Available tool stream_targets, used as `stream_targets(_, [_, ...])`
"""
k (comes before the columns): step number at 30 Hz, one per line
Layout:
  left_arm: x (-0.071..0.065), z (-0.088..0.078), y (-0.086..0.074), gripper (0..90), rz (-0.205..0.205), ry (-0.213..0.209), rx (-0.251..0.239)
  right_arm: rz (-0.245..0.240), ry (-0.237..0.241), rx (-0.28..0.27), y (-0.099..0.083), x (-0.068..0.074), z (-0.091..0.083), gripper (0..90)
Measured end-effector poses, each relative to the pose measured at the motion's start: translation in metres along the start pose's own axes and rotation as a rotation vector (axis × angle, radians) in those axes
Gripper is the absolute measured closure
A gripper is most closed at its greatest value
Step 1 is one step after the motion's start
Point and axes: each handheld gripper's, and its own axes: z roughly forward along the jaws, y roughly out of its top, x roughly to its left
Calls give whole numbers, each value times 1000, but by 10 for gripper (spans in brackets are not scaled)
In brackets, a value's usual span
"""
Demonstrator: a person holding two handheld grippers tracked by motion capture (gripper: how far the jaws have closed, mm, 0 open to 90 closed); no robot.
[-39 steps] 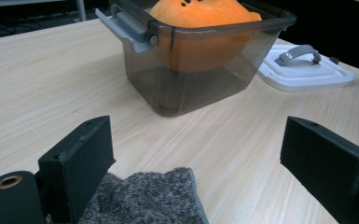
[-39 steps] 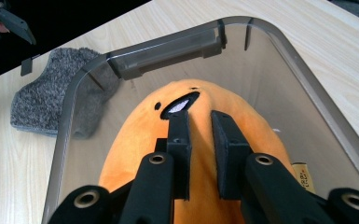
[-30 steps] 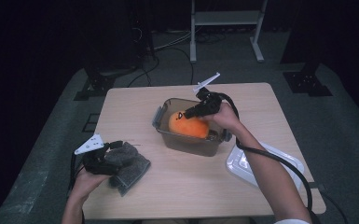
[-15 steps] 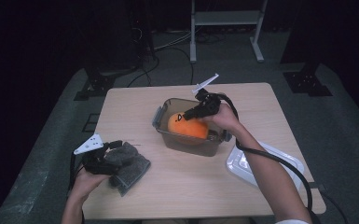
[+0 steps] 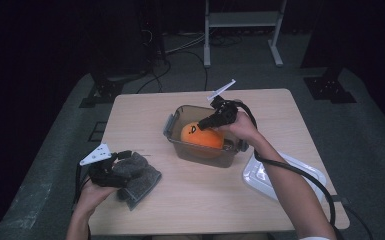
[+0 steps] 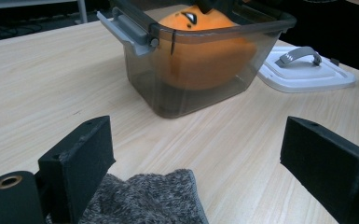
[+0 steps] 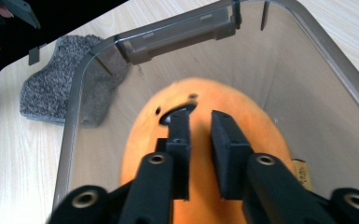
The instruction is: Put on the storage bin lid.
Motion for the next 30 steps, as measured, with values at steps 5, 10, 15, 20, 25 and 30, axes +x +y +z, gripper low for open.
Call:
stream_targets(5, [-1,1,0,89,1,0,0,0,22,-29,3,3,-7,785])
stream_targets(10, [-1,0,0,89,3,0,-1,-4,23,-38,2,5,-12,773])
stream_targets(15, [-1,1,0,89,2,-2,3,-15,37,-42,2,10,-20,747])
stream_targets(20, [-2,2,1,89,4,-2,1,-38,49,-58,-2,17,-31,724])
stream_targets(25, [-4,3,2,89,11,-3,6,-42,47,-71,-10,21,-45,704])
stream_targets(30, [-4,3,2,89,10,-3,6,-37,36,-88,-20,21,-62,681])
